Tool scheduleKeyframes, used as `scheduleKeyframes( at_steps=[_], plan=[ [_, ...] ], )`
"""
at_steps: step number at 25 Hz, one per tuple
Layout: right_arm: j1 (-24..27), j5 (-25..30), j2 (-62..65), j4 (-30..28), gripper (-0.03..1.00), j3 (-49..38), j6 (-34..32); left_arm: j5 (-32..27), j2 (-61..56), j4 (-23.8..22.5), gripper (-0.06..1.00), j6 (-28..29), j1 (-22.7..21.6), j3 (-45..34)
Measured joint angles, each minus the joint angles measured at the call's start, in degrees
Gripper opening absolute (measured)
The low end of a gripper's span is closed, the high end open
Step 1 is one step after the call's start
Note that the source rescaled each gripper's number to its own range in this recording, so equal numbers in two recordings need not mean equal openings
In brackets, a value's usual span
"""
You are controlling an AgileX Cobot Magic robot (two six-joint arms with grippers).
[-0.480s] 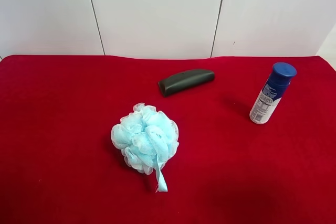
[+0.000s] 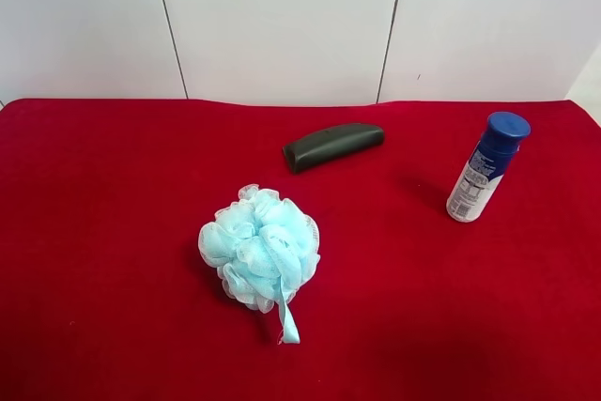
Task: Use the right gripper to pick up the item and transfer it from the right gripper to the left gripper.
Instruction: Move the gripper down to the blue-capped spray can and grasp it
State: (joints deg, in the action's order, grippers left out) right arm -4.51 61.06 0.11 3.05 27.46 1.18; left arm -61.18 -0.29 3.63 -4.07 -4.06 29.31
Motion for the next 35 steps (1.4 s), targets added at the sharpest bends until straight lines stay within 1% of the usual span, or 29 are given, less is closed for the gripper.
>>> scheduleKeyframes(
  at_steps=[29, 33, 35],
  plan=[
    [0.0, 0.0, 0.0, 0.1, 1.0, 0.0, 0.0, 0.0, 0.0, 0.0, 1.0, 0.0, 0.0, 0.0],
    [0.0, 0.0, -0.2, 0.2, 1.0, 0.0, -2.5, 0.0, 0.0, 0.0, 1.0, 0.0, 0.0, 0.0],
    [0.0, 0.5, -2.5, 0.4, 1.0, 0.6, -3.8, 0.0, 0.0, 0.0, 1.0, 0.0, 0.0, 0.0]
  ],
)
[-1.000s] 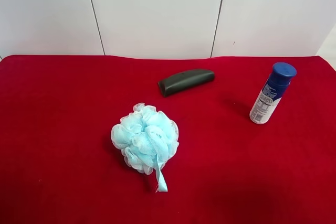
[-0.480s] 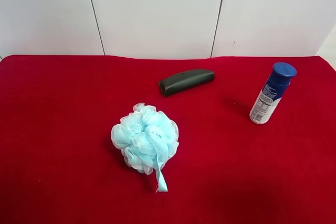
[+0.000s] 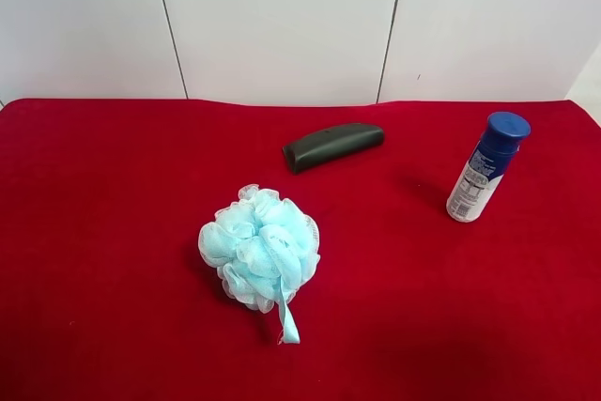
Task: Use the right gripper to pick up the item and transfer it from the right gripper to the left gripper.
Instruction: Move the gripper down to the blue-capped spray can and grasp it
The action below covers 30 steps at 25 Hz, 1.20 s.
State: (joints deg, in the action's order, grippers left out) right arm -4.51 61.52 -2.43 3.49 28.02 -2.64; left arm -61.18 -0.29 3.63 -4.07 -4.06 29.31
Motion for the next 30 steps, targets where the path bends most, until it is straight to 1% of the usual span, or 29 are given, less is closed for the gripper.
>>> scheduleKeyframes(
  at_steps=[4, 13, 17, 19, 23, 30],
  plan=[
    [0.0, 0.4, -10.2, 0.4, 1.0, 4.4, -0.1, 0.0, 0.0, 0.0, 1.0, 0.0, 0.0, 0.0],
    [0.0, 1.5, -36.9, 0.4, 1.0, 23.1, 1.4, 0.0, 0.0, 0.0, 1.0, 0.0, 0.0, 0.0],
    [-0.9, 1.8, -47.4, 0.2, 1.0, 29.6, 1.5, 0.0, 0.0, 0.0, 1.0, 0.0, 0.0, 0.0],
    [-2.2, 2.8, -52.1, -0.3, 1.0, 32.2, 1.5, 0.0, 0.0, 0.0, 1.0, 0.0, 0.0, 0.0],
    [-3.7, 7.2, -61.9, -0.3, 1.0, 37.8, 1.2, 0.0, 0.0, 0.0, 1.0, 0.0, 0.0, 0.0],
    [-3.8, 8.2, -73.7, -0.4, 1.0, 46.2, -1.5, 0.0, 0.0, 0.0, 1.0, 0.0, 0.0, 0.0]
  ],
)
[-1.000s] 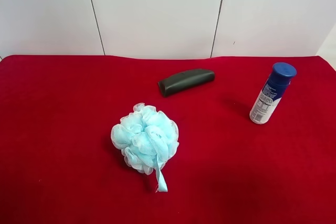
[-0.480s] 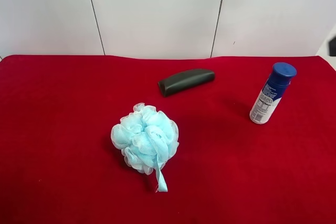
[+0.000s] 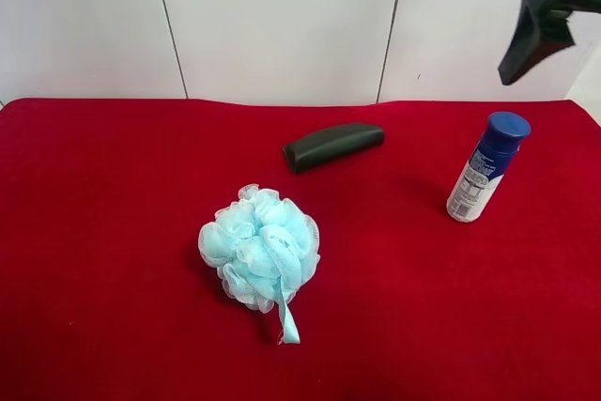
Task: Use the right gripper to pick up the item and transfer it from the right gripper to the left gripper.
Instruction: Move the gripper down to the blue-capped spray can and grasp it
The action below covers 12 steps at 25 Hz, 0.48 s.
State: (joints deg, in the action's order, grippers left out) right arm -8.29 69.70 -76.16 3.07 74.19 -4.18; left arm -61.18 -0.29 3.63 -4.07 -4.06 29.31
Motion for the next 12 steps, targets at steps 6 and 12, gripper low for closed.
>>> scheduleKeyframes(
  at_steps=[6, 12],
  plan=[
    [0.4, 0.1, -7.3, -1.9, 1.0, 1.6, -0.1, 0.0, 0.0, 0.0, 1.0, 0.0, 0.0, 0.0],
    [4.3, 0.0, -12.1, -2.4, 1.0, 1.6, -0.4, 0.0, 0.0, 0.0, 1.0, 0.0, 0.0, 0.0]
  ],
)
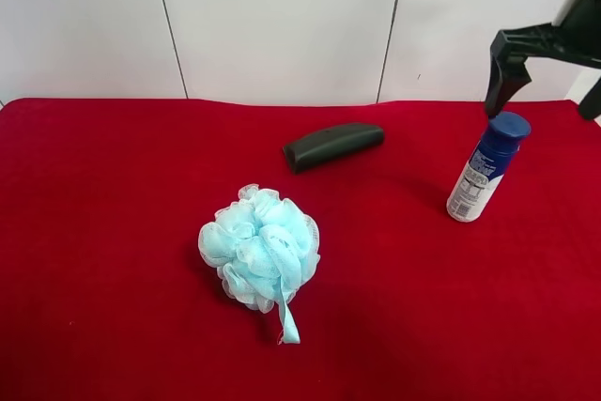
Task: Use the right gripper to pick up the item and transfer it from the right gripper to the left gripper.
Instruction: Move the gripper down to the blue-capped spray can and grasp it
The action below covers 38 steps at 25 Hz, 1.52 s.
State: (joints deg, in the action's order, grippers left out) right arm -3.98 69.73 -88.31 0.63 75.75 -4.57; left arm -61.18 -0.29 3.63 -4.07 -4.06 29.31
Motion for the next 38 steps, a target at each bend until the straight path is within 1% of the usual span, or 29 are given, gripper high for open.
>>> scheduleKeyframes(
  at_steps=[5, 12, 19, 30, 31, 32, 34, 35, 36, 38],
  plan=[
    [1.2, -0.1, -2.8, -0.6, 1.0, 0.0, 0.3, 0.0, 0.0, 0.0, 1.0, 0.0, 0.0, 0.0],
    [1.2, -3.4, -8.2, -0.6, 1.0, 0.0, 1.8, 0.0, 0.0, 0.0, 1.0, 0.0, 0.0, 0.0],
    [1.2, -6.1, -11.6, -0.6, 1.0, 0.0, 1.9, 0.0, 0.0, 0.0, 1.0, 0.0, 0.0, 0.0],
    [1.2, -7.2, -15.1, -0.6, 1.0, 0.0, 2.4, 0.0, 0.0, 0.0, 1.0, 0.0, 0.0, 0.0],
    [1.2, -7.2, -15.2, -0.6, 0.97, 0.0, 2.4, 0.0, 0.0, 0.0, 1.0, 0.0, 0.0, 0.0],
    [1.2, -7.2, -15.3, -0.6, 0.93, 0.0, 2.4, 0.0, 0.0, 0.0, 1.0, 0.0, 0.0, 0.0],
    [1.2, -7.2, -15.3, -0.6, 0.81, 0.0, 2.4, 0.0, 0.0, 0.0, 1.0, 0.0, 0.0, 0.0],
    [1.2, -7.2, -15.3, -0.6, 0.73, 0.0, 2.4, 0.0, 0.0, 0.0, 1.0, 0.0, 0.0, 0.0],
    [1.2, -7.2, -15.3, -0.6, 0.61, 0.0, 2.4, 0.0, 0.0, 0.0, 1.0, 0.0, 0.0, 0.0],
    [1.2, -7.0, -15.3, -0.2, 0.26, 0.0, 2.8, 0.0, 0.0, 0.0, 1.0, 0.0, 0.0, 0.0]
  ],
)
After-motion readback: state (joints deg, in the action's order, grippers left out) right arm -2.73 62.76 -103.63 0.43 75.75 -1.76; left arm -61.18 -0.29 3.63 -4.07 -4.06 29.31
